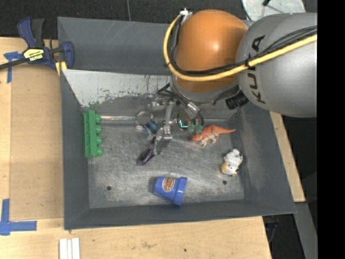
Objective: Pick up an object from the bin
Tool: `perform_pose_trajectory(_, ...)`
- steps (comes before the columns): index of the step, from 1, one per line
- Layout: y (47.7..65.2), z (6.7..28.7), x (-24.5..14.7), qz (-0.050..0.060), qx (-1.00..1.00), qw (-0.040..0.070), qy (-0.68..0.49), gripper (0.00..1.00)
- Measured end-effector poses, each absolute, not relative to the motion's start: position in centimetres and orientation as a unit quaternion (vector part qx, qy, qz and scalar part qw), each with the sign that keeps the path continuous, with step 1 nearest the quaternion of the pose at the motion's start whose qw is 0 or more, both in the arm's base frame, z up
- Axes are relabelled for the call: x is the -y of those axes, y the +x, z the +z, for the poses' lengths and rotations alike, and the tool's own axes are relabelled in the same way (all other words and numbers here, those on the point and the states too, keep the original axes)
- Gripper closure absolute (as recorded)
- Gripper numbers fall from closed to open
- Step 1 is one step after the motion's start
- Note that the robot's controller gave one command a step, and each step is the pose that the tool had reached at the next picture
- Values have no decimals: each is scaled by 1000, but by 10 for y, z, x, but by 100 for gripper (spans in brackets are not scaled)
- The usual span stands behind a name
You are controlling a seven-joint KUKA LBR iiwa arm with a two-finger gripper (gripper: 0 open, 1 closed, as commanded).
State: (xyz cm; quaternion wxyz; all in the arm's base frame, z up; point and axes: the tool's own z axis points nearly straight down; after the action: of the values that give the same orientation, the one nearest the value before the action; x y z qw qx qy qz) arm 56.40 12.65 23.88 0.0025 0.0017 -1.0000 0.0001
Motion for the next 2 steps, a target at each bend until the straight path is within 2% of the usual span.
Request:
perform_pose_trajectory(1, 566, 243, -126, -1, 1000, -2, 0, 0)
perform_pose_trajectory(2, 576, 205, -115, 0, 999, -4, 54, 0)
